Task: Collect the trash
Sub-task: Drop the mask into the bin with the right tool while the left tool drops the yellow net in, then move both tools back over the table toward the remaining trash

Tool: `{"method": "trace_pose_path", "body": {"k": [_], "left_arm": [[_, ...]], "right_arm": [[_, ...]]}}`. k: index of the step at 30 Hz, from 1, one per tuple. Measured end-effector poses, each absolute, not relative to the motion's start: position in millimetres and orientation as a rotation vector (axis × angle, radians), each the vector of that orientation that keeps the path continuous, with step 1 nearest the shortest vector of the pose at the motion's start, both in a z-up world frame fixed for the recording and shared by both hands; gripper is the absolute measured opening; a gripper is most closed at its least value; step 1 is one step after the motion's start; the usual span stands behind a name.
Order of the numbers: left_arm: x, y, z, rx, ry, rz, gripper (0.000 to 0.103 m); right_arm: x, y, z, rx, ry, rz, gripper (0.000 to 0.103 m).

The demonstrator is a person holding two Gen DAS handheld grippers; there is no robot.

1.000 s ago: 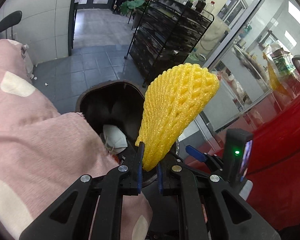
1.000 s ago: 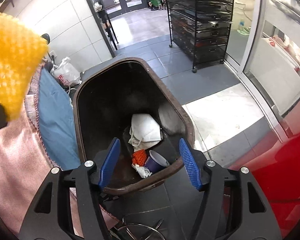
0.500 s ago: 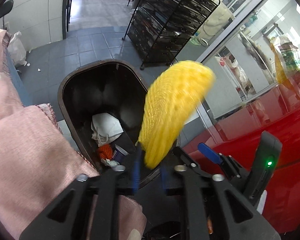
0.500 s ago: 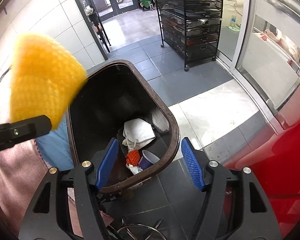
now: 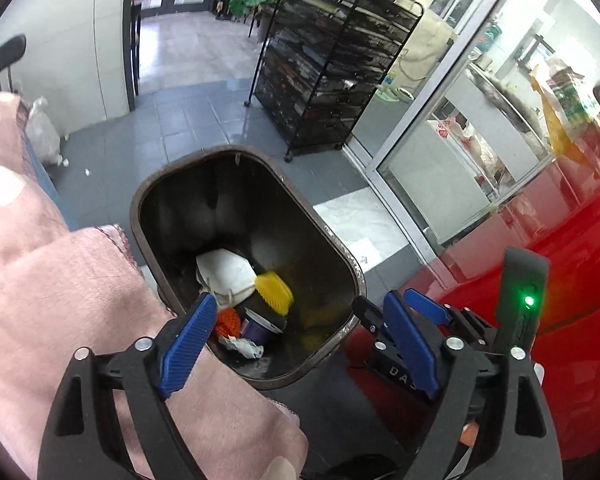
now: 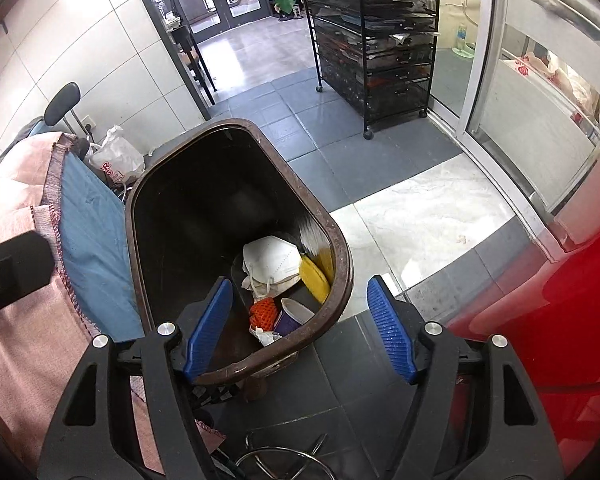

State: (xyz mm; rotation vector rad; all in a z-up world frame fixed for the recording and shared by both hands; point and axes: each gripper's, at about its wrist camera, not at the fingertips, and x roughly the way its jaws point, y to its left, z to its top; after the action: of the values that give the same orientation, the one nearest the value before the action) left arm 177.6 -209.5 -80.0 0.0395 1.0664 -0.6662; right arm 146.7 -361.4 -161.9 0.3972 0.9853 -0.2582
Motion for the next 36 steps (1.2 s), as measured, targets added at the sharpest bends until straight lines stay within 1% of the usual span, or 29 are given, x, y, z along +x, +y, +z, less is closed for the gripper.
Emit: {"method": "trace_pose_path", "body": {"k": [8, 11, 12, 13, 25, 31, 36], "left_arm": [[152, -196, -50, 0.045, 0.934, -0.649, 0.095], [139, -187, -37, 0.060, 0.867, -0.639, 0.097], [135, -184, -33, 0.068, 0.847, -0.636, 0.097], [131, -181, -31, 0.073, 0.832, -0.630, 0.097], [109, -118, -11, 0.068, 0.713, -0.449, 0.097], [104, -66, -6, 0.025, 0.682, -0.261, 0.097], [102, -12, -8, -0.048, 0.698, -0.097, 0.097]], "right_arm": [[149, -356, -155, 0.388, 0.974, -0.246, 0.071], [151, -350, -150, 0.384, 0.962, -0.230, 0.074], [151, -348, -147, 0.381, 0.955, -0.223, 0.076], [151, -346, -145, 0.378, 0.948, -0.217, 0.076], [165, -291, -96, 0.309, 0.849, -0.028, 0.077], [173, -249, -72, 0.265, 0.823, 0.099, 0.077], [183, -210, -53, 0.213, 0.809, 0.210, 0.077]]}}
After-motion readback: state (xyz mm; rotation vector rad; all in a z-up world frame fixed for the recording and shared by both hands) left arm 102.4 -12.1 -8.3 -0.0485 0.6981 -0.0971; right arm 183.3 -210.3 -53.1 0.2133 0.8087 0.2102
